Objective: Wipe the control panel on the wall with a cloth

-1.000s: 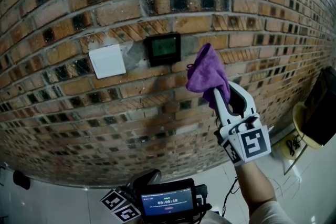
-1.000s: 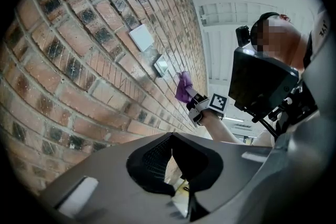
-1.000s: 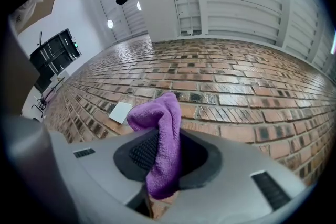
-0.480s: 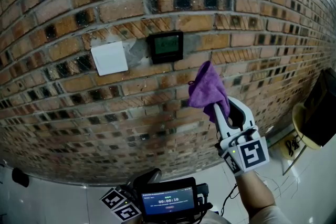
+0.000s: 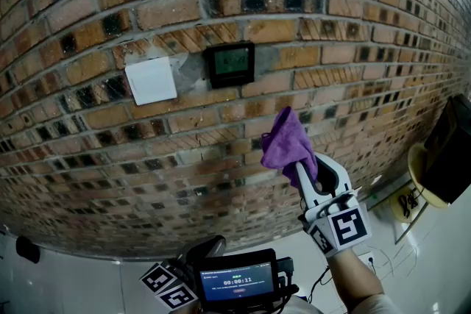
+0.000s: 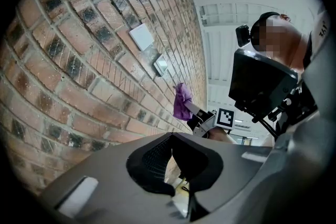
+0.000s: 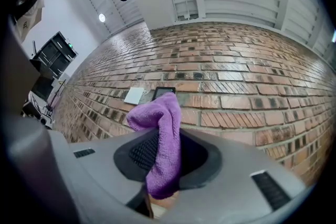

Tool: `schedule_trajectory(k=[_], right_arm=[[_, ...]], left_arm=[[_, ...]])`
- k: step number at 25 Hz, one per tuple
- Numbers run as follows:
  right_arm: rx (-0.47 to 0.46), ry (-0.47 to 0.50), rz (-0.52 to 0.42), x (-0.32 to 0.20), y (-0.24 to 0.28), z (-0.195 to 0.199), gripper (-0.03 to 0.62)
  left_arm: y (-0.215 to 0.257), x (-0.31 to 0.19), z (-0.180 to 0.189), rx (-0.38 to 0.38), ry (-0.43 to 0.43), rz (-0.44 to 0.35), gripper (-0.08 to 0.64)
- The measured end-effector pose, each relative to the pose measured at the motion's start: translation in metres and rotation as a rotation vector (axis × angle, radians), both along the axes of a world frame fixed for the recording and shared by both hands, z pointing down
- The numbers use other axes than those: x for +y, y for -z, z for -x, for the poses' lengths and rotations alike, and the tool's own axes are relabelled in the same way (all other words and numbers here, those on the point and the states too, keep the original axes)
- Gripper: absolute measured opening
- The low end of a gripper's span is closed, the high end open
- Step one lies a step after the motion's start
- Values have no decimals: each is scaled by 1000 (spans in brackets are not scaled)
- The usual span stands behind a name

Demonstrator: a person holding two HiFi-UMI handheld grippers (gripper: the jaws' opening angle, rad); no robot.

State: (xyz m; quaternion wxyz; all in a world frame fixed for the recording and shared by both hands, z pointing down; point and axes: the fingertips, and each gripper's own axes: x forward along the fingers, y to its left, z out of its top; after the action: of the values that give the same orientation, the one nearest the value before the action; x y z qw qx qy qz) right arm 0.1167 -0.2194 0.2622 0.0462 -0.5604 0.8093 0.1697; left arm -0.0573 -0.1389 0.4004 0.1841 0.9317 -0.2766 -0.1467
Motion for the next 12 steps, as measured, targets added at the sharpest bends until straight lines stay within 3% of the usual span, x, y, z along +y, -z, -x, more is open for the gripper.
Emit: schedule_trajectory(k=[12], right_arm=[[-34,10,76,15,-32,-3,103]], left_arm=[[-2,-1,-6,9,-6,-1,-12]])
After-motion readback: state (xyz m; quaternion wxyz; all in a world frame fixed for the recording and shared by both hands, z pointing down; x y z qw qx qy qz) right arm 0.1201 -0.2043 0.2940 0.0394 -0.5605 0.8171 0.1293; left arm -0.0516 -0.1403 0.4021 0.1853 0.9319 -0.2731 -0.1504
